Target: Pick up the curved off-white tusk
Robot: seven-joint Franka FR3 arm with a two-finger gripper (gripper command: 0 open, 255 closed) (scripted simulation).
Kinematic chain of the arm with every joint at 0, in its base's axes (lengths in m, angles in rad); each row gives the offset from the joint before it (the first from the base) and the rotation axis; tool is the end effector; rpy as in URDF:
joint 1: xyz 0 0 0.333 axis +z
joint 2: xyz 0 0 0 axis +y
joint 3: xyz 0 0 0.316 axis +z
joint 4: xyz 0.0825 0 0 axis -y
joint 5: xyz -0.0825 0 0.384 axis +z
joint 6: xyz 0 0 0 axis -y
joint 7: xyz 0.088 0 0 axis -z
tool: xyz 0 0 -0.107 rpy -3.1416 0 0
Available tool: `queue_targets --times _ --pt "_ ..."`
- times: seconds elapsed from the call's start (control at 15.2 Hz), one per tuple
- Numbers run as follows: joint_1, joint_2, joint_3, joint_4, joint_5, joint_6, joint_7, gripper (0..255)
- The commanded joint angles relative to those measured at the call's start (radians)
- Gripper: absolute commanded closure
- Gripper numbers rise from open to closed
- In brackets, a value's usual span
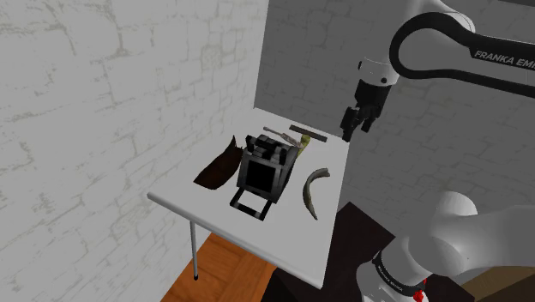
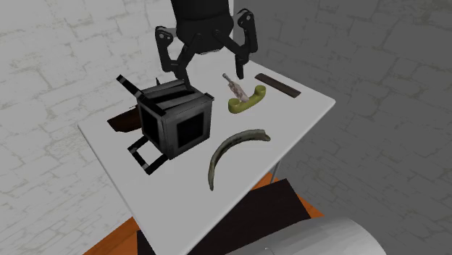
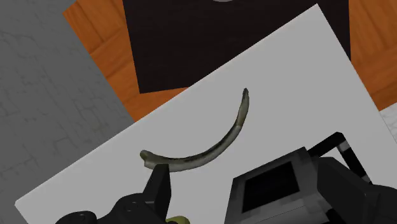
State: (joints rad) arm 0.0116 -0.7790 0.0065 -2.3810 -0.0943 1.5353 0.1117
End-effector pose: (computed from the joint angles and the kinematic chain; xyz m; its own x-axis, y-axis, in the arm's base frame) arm 0.3039 -0.0043 0.5742 0.9936 -0.0984 -0.0551 -0.0922 -0.9901 0.1055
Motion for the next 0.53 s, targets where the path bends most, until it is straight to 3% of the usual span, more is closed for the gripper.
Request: queue_targets --times 0.0,0.46 --pt "0.000 0.000 0.000 0.000 0.000 0.000 0.000 0" --pt "-0.068 0.064 0.012 -0.187 0.032 0.277 0.197 0"
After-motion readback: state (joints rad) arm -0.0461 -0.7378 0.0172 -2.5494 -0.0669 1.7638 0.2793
